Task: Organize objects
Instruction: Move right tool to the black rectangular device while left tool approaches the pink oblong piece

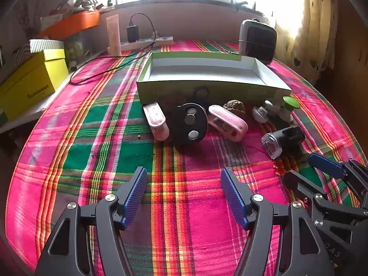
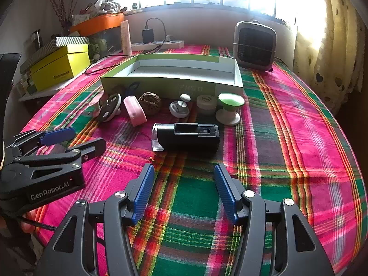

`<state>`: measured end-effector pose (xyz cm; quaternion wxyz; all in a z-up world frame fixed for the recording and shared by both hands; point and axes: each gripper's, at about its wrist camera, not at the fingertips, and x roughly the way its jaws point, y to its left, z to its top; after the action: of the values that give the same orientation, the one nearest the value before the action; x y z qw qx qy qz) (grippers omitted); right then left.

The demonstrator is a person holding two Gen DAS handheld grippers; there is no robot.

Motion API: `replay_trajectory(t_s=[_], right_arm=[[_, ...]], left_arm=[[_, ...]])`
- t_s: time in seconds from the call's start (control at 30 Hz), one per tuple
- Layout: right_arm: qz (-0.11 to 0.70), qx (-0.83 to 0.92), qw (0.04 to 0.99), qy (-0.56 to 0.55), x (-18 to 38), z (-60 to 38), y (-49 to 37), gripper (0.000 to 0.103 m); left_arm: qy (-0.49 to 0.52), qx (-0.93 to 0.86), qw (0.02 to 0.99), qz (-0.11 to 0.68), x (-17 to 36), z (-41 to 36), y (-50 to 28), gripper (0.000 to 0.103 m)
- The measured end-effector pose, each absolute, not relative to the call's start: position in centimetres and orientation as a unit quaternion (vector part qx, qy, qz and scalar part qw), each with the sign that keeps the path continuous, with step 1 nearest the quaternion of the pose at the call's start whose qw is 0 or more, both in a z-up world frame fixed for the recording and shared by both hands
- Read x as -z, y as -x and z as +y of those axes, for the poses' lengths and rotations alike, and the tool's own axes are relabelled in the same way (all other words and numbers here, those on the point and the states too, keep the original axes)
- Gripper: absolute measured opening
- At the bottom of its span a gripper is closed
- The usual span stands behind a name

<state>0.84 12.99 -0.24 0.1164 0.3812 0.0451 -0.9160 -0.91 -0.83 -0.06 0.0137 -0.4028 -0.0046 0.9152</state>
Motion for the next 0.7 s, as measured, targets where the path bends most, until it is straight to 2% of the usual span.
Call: replay_trajectory(t_s=[0.2,0.4,0.7], right_arm=[[0.047,0.914,0.129,-0.381,0.3,13.3,-0.6,0.056],[0.018,0.910,0.152,-0.386,-0.2,14.2,0.0,0.056],[0.009,0.908,0.167,-0.383,-1.0,14.6,1.3,0.056]], left_arm=[[0.405,-0.914,0.021,-0.031,-0.1,-1.8,1.2,0.066],[0.411,-0.911,0.031,-0.005,-0.1,-1.7,1.4,0.066],[0.414,-0.908,0.037,-0.042,-0.4,-4.0,2.4,0.066]])
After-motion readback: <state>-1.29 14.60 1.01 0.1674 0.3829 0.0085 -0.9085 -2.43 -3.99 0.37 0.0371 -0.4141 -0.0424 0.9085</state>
